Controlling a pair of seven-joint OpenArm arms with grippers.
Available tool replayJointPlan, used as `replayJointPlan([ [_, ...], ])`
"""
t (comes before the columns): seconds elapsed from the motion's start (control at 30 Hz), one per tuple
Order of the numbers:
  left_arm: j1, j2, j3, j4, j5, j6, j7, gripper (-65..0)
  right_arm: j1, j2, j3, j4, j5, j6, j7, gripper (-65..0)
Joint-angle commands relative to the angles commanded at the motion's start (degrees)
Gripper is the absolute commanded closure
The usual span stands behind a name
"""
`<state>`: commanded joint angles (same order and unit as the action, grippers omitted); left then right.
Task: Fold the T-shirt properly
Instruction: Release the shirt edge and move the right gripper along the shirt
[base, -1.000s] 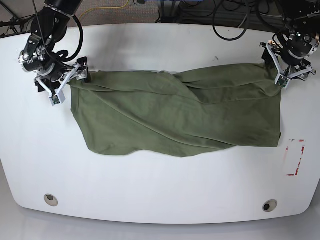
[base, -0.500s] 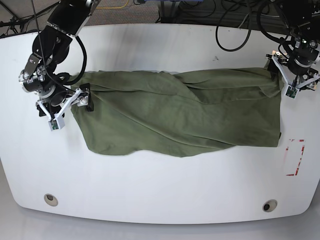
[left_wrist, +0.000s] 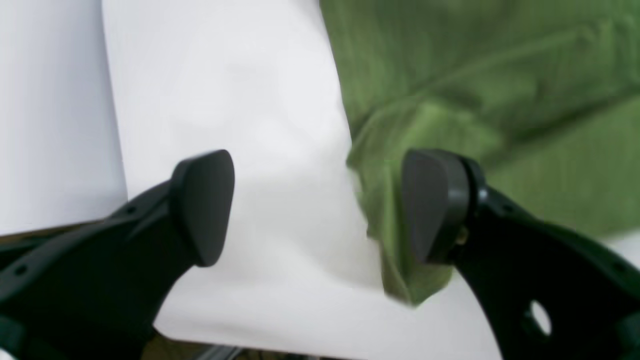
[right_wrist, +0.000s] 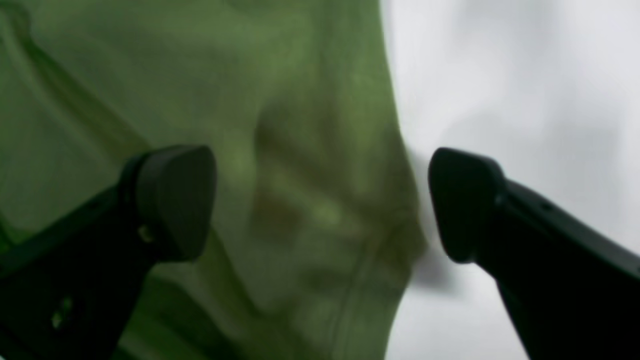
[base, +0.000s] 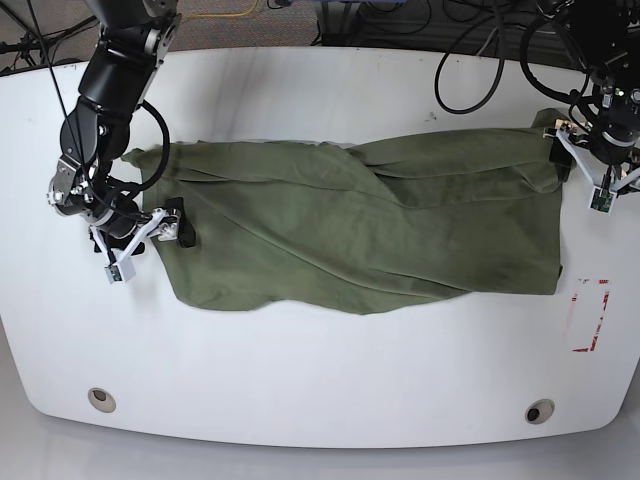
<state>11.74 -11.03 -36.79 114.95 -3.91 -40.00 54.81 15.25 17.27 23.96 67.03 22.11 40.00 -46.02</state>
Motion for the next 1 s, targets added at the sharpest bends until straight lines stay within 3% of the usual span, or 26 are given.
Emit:
replayJointPlan([
  [0.23,-0.18,0.0,-1.32,0.0,0.0,0.0,-0.09,-43.3,1.14,0.18,-2.64,-6.24,0.0,0.0,4.84,-65.0],
  [0.5,-4.66,-0.09,-5.27,-0.35,0.35,0.0,0.0,-42.8,1.05,-0.88,-3.43,-7.3,0.09,0.0,5.45,-64.8],
  [0.7,-8.35,-0.7,-6.07,-3.52,0.62,0.0,0.0,-44.0,0.97,-2.29,-5.71,-7.38,0.09,0.0,5.45,-53.0],
  [0.9,-11.96,-1.93,-6.15,-8.0,0.62,0.0,0.09,-58.1,0.97,-2.29,-5.8,-7.47,0.09,0.0,5.71,-39.3],
  [1.0,-14.33,-2.02,-5.89,-11.6,0.26,0.0,0.09,-62.1,1.14,-2.29,-5.8,-7.47,0.09,0.0,5.8,-31.1],
])
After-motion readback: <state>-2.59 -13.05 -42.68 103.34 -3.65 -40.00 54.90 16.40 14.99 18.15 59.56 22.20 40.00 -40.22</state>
